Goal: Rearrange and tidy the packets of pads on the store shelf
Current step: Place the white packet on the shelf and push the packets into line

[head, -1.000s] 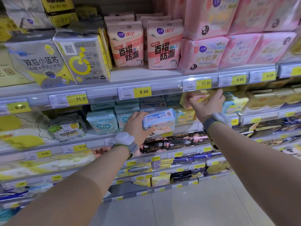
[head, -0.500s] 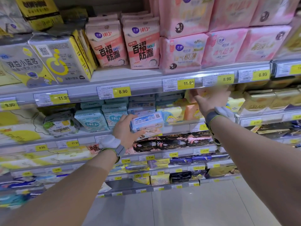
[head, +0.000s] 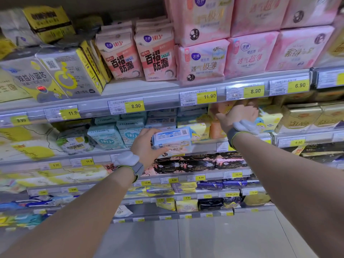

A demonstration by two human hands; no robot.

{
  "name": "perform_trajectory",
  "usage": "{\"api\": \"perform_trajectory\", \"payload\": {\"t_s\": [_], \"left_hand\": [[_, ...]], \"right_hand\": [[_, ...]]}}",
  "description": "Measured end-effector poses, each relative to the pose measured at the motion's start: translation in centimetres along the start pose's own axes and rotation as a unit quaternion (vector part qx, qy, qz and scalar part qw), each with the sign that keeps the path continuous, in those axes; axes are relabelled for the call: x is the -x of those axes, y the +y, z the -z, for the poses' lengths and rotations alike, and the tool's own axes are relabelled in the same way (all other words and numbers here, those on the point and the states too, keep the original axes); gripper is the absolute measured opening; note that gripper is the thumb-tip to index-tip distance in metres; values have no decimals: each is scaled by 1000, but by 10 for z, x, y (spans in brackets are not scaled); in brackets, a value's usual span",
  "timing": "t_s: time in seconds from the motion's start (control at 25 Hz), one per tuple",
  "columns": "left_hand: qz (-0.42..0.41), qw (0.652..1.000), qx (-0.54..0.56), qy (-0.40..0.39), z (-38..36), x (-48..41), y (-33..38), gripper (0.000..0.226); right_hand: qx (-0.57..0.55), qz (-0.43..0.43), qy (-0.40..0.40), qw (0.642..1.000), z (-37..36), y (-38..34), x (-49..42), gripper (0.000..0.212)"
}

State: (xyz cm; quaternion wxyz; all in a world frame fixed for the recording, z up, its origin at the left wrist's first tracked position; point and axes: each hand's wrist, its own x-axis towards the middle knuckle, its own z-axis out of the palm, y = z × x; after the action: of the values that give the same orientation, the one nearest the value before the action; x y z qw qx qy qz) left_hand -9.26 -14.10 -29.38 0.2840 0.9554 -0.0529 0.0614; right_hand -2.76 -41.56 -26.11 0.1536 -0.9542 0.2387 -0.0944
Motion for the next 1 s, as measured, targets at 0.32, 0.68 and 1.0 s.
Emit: {"api": "perform_trajectory", "payload": {"t_s": [0.32, 0.68, 1.0], "left_hand": [[-20, 999, 27, 5, 3, 2, 3, 56], [-9, 1000, 16, -2, 21, 8, -17, 57], [25, 1000, 2, 11, 33, 12, -38, 56]], "right_hand": [[35, 224, 101, 969, -7, 0, 29, 38], [40, 367, -27, 929, -11, -32, 42, 40], [144, 277, -206, 927, -39, -63, 31, 59]]}}
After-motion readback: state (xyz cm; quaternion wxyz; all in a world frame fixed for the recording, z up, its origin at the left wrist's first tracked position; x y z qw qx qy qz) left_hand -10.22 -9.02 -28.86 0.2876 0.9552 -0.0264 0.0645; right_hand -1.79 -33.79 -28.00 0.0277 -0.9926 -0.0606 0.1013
